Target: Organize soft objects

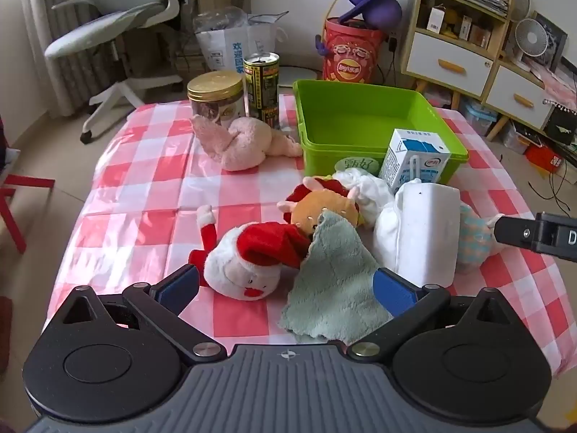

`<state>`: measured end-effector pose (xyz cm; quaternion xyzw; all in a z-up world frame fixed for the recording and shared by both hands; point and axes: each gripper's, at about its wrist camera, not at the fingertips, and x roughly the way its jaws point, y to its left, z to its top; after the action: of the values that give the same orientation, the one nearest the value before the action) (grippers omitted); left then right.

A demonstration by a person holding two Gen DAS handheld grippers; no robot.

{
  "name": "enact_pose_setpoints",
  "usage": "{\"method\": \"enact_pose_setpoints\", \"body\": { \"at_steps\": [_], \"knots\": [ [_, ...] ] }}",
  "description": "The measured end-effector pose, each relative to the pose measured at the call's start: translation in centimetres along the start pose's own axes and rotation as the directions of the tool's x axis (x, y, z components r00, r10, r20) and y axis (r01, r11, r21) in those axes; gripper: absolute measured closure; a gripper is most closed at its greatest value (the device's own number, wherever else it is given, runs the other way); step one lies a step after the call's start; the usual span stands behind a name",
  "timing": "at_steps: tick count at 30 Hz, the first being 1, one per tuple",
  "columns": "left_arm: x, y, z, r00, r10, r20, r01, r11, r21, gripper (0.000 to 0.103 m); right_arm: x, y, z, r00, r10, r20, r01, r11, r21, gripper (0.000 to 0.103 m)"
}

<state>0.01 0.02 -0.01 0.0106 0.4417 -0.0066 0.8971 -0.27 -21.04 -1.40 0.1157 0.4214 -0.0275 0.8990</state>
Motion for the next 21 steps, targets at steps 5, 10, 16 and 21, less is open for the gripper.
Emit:
{"method": "enact_pose_setpoints", "body": {
  "at_steps": [5,10,16,21],
  "knots": [
    [0.13,0.32,0.41,1.000,-0.019,-0.016,0.019,1.000,-0.018,0.005,-0.06,0.50,-0.37,1.000,-0.005,0.005,0.005,1.000,-0.018,0.021],
    [-0.13,0.46,0.20,1.000,-0.016,0.008,0.016,1.000,-0.026,0.005,-0.53,0.29,-0.39,1.000,0.010,0.006,-0.010,1.000,-0.004,0.021],
    [-0.01,0.11,0.08,1.000,-0.009,0.013,0.009,1.000,-0.022,0.005,-0.15,0.64,-0.30,1.000,0.017,-0.012,-0.017,1.000,-0.013,0.021],
    [-0.03,0.19,0.15,1.000,-0.010,0.015,0.010,1.000,-0.022,0.005,0.03,0.59,-0.24,1.000,0.017,-0.017,-0.017,1.000,-0.012,0.021]
  ]
}}
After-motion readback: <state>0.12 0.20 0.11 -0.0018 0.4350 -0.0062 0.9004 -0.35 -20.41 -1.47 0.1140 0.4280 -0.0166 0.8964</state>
